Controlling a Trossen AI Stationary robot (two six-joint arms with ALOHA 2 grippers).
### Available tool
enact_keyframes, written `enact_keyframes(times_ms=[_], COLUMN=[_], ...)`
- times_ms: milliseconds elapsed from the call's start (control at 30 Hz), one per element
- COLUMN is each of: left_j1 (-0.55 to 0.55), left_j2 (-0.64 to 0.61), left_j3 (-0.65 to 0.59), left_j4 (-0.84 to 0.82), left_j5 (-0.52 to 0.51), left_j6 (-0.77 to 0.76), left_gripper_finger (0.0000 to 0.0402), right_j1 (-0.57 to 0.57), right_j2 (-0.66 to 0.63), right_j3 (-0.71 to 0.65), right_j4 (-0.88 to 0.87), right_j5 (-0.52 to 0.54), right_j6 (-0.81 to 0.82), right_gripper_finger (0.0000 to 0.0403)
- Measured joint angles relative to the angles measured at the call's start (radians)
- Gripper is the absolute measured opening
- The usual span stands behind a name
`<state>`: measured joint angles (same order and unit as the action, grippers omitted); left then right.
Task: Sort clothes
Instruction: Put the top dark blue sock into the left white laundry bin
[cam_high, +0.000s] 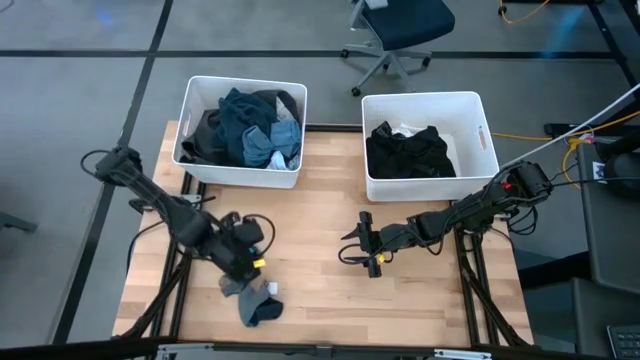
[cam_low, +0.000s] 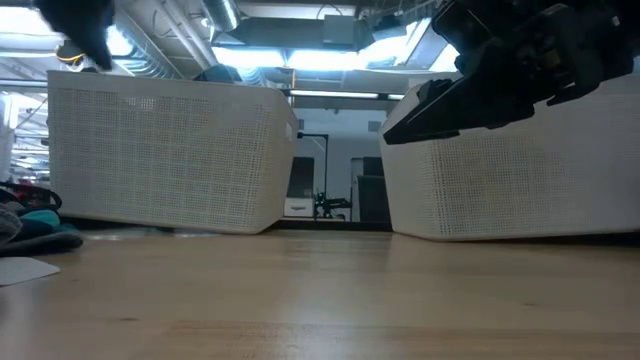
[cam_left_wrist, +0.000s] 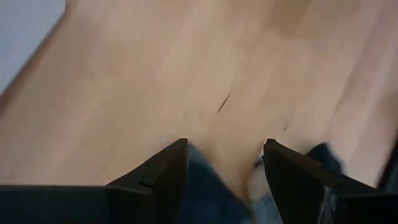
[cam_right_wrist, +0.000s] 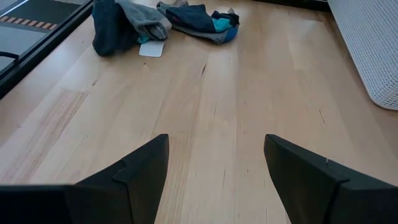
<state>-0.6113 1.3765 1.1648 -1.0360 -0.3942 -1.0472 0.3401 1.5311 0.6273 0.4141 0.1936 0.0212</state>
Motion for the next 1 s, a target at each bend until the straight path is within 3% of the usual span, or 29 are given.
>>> enact_keyframes(times_ms=[300, 767, 1000], left_j1=[-0.06, -0.11, -0.11], left_j2=[0.128, 0.132, 0.132], left_j3=[-0.055, -0.247, -0.344], left_j4=[-0.072, 0.061, 0.258], left_j5=[0.103, 0.193, 0.241], left_j6=[-0.158, -0.33, -0.337], left_gripper_finger=[0.0196, 0.0195, 0.0195], right_j1=[0.0, 0.0, 0.0], right_j2=[0.0, 0.0, 0.0], right_j3=[0.0, 0.0, 0.0], right_j4=[0.0, -0.002, -0.002], right_j5=[0.0, 0.0, 0.0], right_j6=[0.0, 0.0, 0.0], right_gripper_finger=[0.0264, 0.0264, 0.0264])
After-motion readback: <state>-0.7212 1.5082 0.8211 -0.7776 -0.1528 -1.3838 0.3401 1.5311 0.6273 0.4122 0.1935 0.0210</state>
